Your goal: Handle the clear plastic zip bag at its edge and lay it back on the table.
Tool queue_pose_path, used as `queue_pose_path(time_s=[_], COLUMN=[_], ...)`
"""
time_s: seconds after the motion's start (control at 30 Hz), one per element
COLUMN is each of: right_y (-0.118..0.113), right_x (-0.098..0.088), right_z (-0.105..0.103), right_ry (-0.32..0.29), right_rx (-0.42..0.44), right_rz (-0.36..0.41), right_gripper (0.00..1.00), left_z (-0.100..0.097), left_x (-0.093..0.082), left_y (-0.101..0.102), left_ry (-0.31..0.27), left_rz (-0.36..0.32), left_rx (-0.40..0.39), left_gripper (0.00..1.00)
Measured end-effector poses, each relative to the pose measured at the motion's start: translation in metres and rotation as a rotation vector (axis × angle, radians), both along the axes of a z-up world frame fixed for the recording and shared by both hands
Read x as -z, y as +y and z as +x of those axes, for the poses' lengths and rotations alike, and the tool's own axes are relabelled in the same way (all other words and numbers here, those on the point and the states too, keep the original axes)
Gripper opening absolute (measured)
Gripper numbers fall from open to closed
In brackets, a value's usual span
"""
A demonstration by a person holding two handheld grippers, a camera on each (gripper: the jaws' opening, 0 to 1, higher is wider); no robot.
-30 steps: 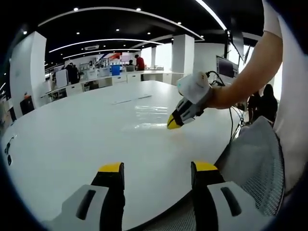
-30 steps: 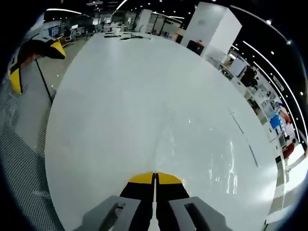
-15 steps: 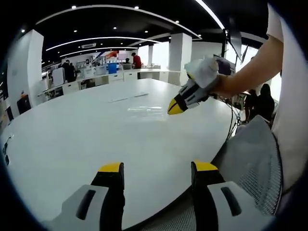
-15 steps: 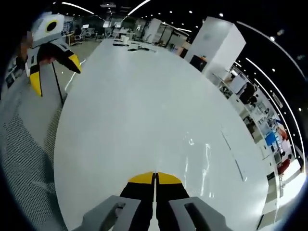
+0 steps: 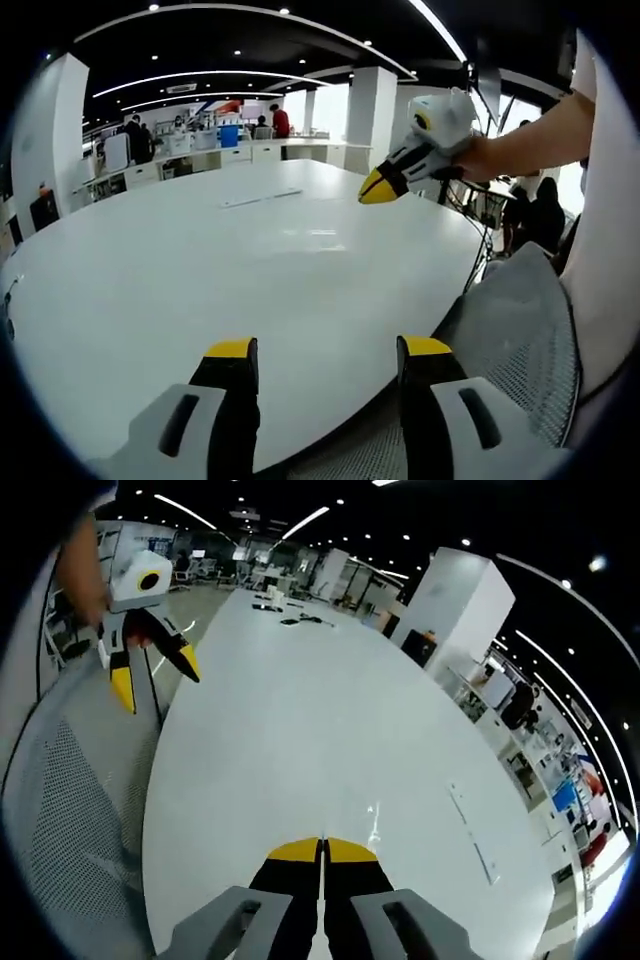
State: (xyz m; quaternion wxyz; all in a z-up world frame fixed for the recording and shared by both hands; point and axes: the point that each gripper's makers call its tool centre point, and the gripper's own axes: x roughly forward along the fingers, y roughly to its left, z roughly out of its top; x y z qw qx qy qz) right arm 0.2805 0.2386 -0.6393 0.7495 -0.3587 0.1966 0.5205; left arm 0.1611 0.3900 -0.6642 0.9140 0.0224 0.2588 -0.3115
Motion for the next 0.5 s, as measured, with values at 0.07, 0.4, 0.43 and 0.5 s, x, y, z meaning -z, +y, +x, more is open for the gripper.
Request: queue_pose_path(time_s=[0.07, 0.4, 0.43, 0.5], right_y=[0.0, -0.007, -0.01, -0.013], right_x=[-0.006, -0.039, -0.042, -0.049], right_z=[-0.002, -0.011, -0.012, -0.012], right_ry=[-0.002, 0.029, 0.026, 0.027], right_rx=[-0.011, -0.042, -0.045, -0.051], right_rz=[0.009, 0.063, 0.064, 0.071], right_gripper=[0.0, 0.0, 0.0, 0.0], left_z=[0.0, 0.001, 0.002, 0.004], left_x=[-0.001, -0.009, -0.011, -0.017], left_y=[0.001, -0.004, -0.007, -0.012], left_ry=[0.005, 0.012, 0.008, -0.008], left_rz=[-0.004, -0.012, -0.014, -0.008], left_rx=[0.0, 0.03, 0.038, 0.056], left_gripper=[0.54, 0.53, 0.53, 0.53])
